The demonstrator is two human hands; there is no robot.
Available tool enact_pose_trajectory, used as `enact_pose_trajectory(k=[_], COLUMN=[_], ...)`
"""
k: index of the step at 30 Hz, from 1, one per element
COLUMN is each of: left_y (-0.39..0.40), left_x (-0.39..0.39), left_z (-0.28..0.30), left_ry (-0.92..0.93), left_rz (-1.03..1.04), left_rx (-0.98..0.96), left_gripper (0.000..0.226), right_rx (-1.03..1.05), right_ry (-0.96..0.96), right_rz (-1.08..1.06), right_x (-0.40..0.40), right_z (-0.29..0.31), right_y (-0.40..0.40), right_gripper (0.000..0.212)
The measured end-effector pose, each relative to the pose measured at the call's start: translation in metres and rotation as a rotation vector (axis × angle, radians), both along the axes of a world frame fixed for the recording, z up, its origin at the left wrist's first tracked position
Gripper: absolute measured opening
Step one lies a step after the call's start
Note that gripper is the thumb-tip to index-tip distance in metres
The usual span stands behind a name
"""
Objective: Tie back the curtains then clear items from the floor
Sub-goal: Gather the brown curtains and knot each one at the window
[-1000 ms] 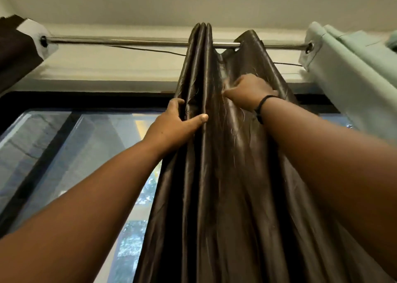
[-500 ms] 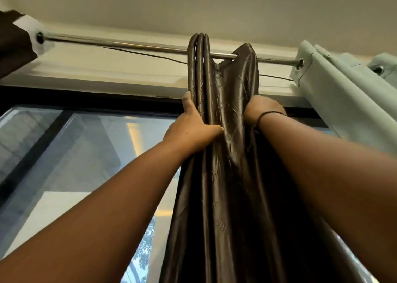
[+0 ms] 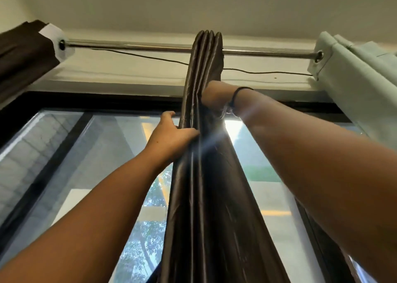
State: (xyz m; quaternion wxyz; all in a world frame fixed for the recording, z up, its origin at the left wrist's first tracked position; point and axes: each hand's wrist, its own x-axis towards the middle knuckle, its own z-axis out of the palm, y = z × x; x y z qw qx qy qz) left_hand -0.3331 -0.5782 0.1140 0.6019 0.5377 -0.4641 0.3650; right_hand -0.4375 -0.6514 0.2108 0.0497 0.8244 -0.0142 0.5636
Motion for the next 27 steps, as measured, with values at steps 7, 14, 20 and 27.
enact_pose_trajectory(k=[7, 14, 20, 27], left_y=[-0.045, -0.087, -0.092, -0.105], left_x=[-0.005, -0.004, 0.015, 0.003], left_z=[-0.012, -0.041, -0.065, -0.117], left_ry=[0.01, -0.159, -0.186, -0.043], left_rz=[-0.232, 0.105, 0.084, 0.049], left_rx=[0.078, 0.253, 0.124, 0.145], left_gripper=[0.096, 0.09, 0.066, 0.076], right_rx=[0.211, 0.233, 0.309, 0.449], right_ry=[-0.128, -0.179, -0.062, 0.146], right_rz=[0.009, 0.056, 0.277, 0.933], right_x=[-0.006, 0.008, 0.024, 0.02], right_z=[-0.027, -0.043, -0.072, -0.144], right_y=[-0.041, -0.061, -0.076, -0.088], right_gripper=[0.029, 0.018, 0.027, 0.059])
